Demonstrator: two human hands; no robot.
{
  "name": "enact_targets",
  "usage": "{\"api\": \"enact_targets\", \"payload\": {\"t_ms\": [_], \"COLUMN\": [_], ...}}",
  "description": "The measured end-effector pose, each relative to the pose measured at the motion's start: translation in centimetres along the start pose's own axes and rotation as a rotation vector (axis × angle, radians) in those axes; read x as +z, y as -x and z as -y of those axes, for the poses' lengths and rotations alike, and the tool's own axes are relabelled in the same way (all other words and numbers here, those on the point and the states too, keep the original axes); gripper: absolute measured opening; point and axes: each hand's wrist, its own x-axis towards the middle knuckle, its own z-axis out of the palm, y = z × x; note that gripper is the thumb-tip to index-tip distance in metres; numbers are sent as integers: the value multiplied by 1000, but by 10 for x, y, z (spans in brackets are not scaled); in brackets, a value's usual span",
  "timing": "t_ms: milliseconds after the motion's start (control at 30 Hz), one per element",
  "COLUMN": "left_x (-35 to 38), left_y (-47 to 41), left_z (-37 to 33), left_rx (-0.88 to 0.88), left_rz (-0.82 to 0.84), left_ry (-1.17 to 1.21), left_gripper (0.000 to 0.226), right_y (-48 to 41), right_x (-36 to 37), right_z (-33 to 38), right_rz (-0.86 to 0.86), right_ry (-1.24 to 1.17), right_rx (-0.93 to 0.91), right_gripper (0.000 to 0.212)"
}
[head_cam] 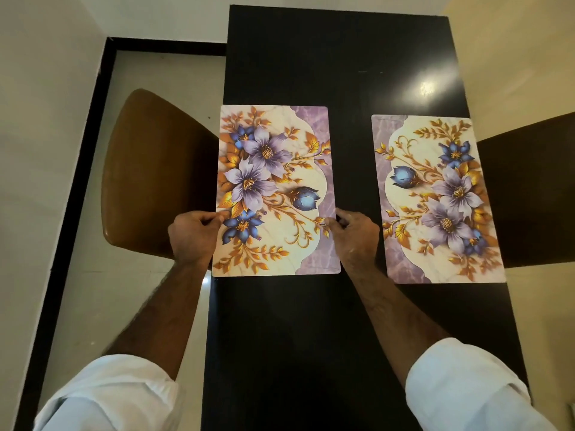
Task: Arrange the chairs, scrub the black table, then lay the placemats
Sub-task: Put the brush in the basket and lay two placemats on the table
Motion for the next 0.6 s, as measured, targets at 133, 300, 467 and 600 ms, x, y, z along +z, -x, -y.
{"api": "enact_targets", "payload": {"t_ms": [133,300,467,600], "left_x": [-2,-4,-5,-5], "left_y": [2,10,13,16], "left_z": [0,3,3,2], "left_rx": [-11,-8,-23,-27], "left_rz": [20,31,41,35], "left_ry": [-2,4,-15,-22], "left_gripper": [39,40,41,40], "right_y": [2,6,11,13], "right_x": [-2,-4,-7,-9], "right_z": [-1,-2,-4,-5], "right_rz": [8,19,32,37], "right_ry": [9,22,39,48], "right_rx": [-3,6,7,4], "right_gripper": [51,53,52,54]}}
